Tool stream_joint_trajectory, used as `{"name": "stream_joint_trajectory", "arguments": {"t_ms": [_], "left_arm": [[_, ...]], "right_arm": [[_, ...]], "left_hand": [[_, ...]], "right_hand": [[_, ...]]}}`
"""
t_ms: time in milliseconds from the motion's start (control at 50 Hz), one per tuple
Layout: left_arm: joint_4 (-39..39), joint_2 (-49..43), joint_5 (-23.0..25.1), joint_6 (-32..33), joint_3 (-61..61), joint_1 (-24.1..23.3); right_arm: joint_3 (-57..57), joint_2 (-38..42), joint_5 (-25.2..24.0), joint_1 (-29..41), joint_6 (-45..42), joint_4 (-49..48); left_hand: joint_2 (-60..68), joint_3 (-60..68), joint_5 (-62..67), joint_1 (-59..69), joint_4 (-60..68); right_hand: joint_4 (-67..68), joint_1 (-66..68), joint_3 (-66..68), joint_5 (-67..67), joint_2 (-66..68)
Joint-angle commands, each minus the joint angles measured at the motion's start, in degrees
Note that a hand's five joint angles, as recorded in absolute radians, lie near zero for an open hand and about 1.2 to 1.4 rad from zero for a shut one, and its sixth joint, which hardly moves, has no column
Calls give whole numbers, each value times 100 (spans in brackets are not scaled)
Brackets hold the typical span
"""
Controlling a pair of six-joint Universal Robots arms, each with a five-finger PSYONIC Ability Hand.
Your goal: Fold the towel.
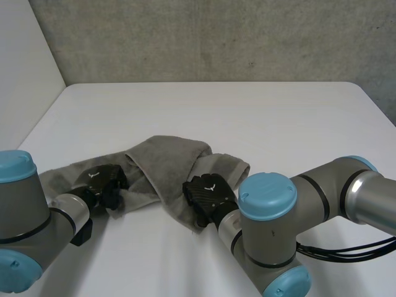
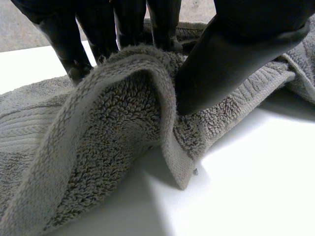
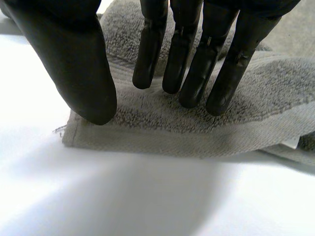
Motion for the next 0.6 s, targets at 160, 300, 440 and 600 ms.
{"name": "stream_joint_trajectory", "arguments": {"t_ms": [160, 300, 440, 600], "left_arm": [[0, 0, 0, 1, 1, 0], [0, 0, 0, 1, 1, 0], [0, 0, 0, 1, -8, 0], [0, 0, 0, 1, -8, 0]], "right_arm": [[-13, 28, 0, 5, -18, -1], [-31, 107, 0, 5, -149, -1], [-39, 151, 0, 5, -159, 8], [-57, 186, 0, 5, -167, 17]], "left_hand": [[512, 437, 459, 490, 195], [512, 437, 459, 490, 195], [512, 437, 459, 490, 195], [512, 437, 459, 490, 195]], "right_hand": [[-755, -689, -704, -633, -788], [-1291, -1225, -1241, -1170, -1325], [-1545, -1479, -1495, -1424, -1579], [-1512, -1446, -1461, -1390, -1545]]}}
